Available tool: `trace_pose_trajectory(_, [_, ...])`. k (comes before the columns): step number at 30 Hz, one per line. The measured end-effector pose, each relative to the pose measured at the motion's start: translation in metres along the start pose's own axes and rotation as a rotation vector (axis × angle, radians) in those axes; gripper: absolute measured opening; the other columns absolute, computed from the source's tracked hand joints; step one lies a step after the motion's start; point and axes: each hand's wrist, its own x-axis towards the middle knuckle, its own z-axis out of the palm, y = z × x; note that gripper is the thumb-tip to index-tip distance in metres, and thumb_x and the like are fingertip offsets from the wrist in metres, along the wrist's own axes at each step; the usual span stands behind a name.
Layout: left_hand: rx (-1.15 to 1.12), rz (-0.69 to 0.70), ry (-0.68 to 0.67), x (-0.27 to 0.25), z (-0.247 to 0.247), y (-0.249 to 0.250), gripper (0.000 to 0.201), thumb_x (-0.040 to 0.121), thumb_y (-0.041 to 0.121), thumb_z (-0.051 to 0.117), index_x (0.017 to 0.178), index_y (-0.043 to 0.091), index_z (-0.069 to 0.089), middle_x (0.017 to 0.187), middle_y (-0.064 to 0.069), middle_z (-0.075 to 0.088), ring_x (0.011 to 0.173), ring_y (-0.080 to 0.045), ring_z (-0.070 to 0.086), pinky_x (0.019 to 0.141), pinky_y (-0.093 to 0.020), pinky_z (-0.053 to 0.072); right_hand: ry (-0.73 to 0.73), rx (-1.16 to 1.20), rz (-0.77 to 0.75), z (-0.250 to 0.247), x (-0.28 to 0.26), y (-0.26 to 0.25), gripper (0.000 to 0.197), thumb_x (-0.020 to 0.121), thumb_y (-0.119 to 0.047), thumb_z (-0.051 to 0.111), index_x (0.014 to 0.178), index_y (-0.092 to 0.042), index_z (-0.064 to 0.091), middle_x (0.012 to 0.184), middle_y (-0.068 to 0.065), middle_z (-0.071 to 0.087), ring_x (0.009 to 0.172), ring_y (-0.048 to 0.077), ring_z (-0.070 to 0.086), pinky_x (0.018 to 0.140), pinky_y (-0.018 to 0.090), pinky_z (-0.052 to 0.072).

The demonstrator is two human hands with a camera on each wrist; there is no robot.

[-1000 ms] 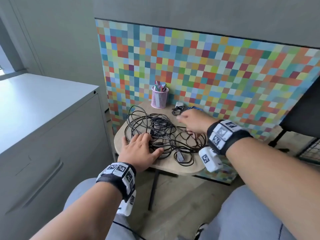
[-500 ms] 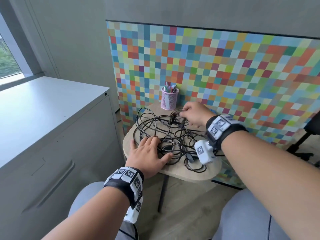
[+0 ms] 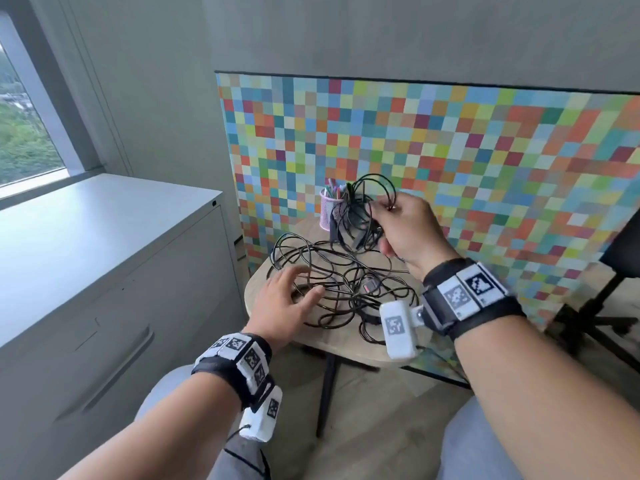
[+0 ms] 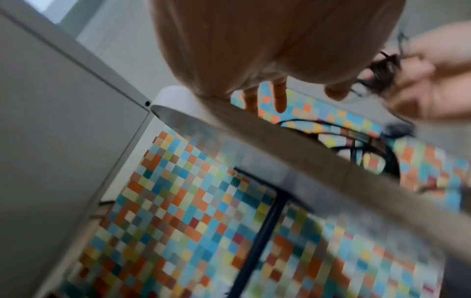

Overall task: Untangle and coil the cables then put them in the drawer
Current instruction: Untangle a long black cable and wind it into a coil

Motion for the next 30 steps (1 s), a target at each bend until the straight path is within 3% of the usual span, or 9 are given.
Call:
trace_pose_trajectory(3, [-0.176,-0.012,0.216,0.001,-0.006,0.010,0.013,0.097,0.052,0.059,0.098,0.040,0.065,0.121,0.021,0.060,0.126,-0.013,0.055,0.109,-0.037,0.042,-0.023,0.079,0.117,0.006,-0.023,0.022,0.015,0.102,-0.024,0.063,0.093,-0.013,0.068,0.073,0.005,0.058,0.039,0.014,0.051,0.042,0.023,0.037])
trace_pose_trajectory(7, [-0.619,0.034,0.102,0.002,-0.017,0.045,0.018,0.106,0.031,0.053,0.111,0.026,0.070,0.100,0.014,0.076,0.099,-0.001,0.068,0.083,-0.014,0.051,-0.081,0.227,0.157,0.015,-0.030,0.033,0.012,0.104,-0.017,0.061,0.095,-0.022,0.067,0.090,0.007,0.065,0.042,0.017,0.056,0.040,0.025,0.040])
trace_pose_trajectory(11, [-0.581,0.135,0.022,0.023,-0.022,0.065,0.011,0.105,0.019,0.059,0.106,0.015,0.069,0.082,0.009,0.072,0.071,0.000,0.066,0.064,-0.014,0.050,-0.188,0.295,0.132,0.022,-0.025,0.026,0.017,0.108,-0.006,0.050,0.108,-0.016,0.064,0.099,0.004,0.078,0.050,0.024,0.064,0.046,0.031,0.049])
trace_pose_trajectory(14, [-0.606,0.133,0.098,0.046,-0.023,0.064,0.023,0.104,0.024,0.061,0.084,0.012,0.064,0.067,-0.003,0.054,0.057,-0.016,0.051,0.052,-0.028,0.045,-0.095,0.348,0.085,0.025,-0.019,0.029,0.025,0.105,0.004,0.049,0.104,-0.018,0.061,0.093,0.001,0.077,0.048,0.021,0.063,0.044,0.028,0.049])
trace_pose_trajectory(18, [-0.603,0.124,0.183,0.071,-0.020,0.048,0.037,0.102,0.035,0.063,0.091,0.000,0.063,0.068,-0.004,0.038,0.061,-0.020,0.038,0.057,-0.035,0.033,0.090,0.303,0.051,0.025,-0.008,0.047,0.027,0.095,0.009,0.053,0.097,-0.015,0.062,0.085,0.002,0.072,0.052,0.018,0.062,0.050,0.031,0.048])
trace_pose_trajectory(23, [-0.595,0.119,0.188,0.069,-0.009,0.036,0.019,0.099,0.030,0.068,0.087,0.015,0.072,0.066,0.004,0.041,0.061,-0.017,0.039,0.056,-0.033,0.035,-0.090,0.389,0.027,0.020,-0.006,0.061,0.050,0.079,-0.004,0.053,0.125,-0.021,0.066,0.114,0.008,0.073,0.096,0.024,0.065,0.077,0.044,0.051])
trace_pose_trajectory(25, [-0.591,0.125,0.168,0.070,-0.011,0.038,0.015,0.098,0.029,0.069,0.090,0.018,0.075,0.067,0.005,0.046,0.063,-0.016,0.043,0.057,-0.034,0.040,-0.171,0.466,0.027,0.017,-0.005,0.059,0.044,0.082,-0.009,0.052,0.121,-0.019,0.071,0.113,0.011,0.072,0.095,0.027,0.063,0.080,0.047,0.049])
trace_pose_trajectory(27, [-0.581,0.128,0.121,0.071,-0.017,0.041,0.014,0.097,0.030,0.070,0.091,0.019,0.076,0.067,0.007,0.048,0.063,-0.015,0.044,0.058,-0.031,0.040,-0.194,0.524,0.008,0.015,-0.004,0.056,0.022,0.091,-0.017,0.067,0.110,-0.018,0.077,0.105,0.014,0.072,0.090,0.029,0.062,0.079,0.044,0.050])
trace_pose_trajectory(30, [-0.610,0.120,0.074,0.070,-0.026,0.045,0.008,0.096,0.028,0.072,0.093,0.025,0.078,0.067,0.005,0.054,0.063,-0.018,0.049,0.058,-0.030,0.041,-0.178,0.493,-0.071,0.012,-0.006,0.054,0.023,0.075,-0.028,0.078,0.096,-0.021,0.082,0.096,0.009,0.075,0.080,0.023,0.065,0.070,0.030,0.056])
